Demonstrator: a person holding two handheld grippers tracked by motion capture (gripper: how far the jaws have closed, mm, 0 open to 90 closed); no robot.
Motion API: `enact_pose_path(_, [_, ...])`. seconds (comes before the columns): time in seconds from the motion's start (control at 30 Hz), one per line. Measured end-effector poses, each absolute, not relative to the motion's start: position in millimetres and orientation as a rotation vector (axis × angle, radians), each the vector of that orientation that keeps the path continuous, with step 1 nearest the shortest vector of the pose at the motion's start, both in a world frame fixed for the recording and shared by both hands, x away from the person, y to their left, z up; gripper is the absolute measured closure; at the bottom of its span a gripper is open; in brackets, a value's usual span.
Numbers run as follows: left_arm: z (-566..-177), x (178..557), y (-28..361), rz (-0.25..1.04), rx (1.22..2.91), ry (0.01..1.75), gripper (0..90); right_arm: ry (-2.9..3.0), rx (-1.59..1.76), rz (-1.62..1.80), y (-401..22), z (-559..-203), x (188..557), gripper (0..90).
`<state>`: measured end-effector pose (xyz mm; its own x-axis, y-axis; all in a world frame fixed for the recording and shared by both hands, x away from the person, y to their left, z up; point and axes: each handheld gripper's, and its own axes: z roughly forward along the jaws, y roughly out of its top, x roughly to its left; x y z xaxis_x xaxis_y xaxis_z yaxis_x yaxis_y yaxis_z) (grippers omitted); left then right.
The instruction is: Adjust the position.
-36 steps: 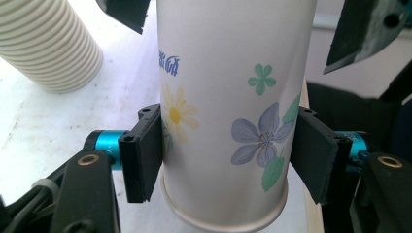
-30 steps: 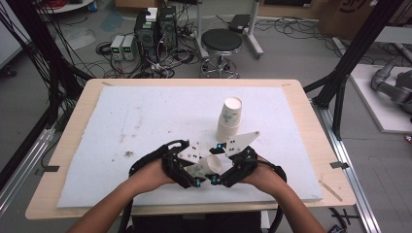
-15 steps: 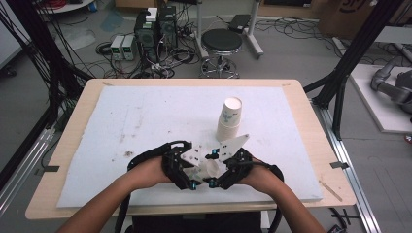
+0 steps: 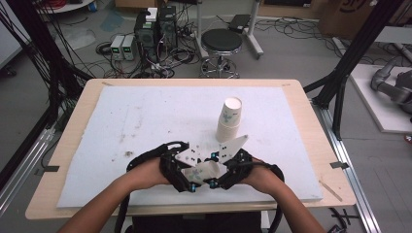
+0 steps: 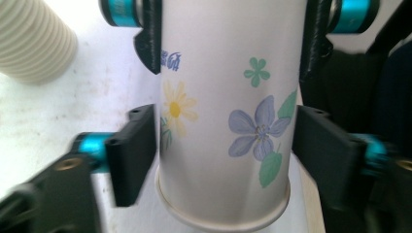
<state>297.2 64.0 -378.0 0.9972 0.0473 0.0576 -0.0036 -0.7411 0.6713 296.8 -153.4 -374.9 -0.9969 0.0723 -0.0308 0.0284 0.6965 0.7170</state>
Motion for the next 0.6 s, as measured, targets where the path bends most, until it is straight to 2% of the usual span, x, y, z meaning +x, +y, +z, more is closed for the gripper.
enact_pose_path(0.4, [-384.2, 297.3, 111.2, 0.157, 1.982, 0.242, 18.6, 2.736, 0.194, 1.363, -176.5, -375.4, 294.9, 35.5])
enact_pose_path(0.6, [-390.3, 295.3, 122.2, 0.115, 1.826, 0.295, 18.6, 2.665, 0.231, 1.478, -184.8, -378.6, 289.0, 35.4])
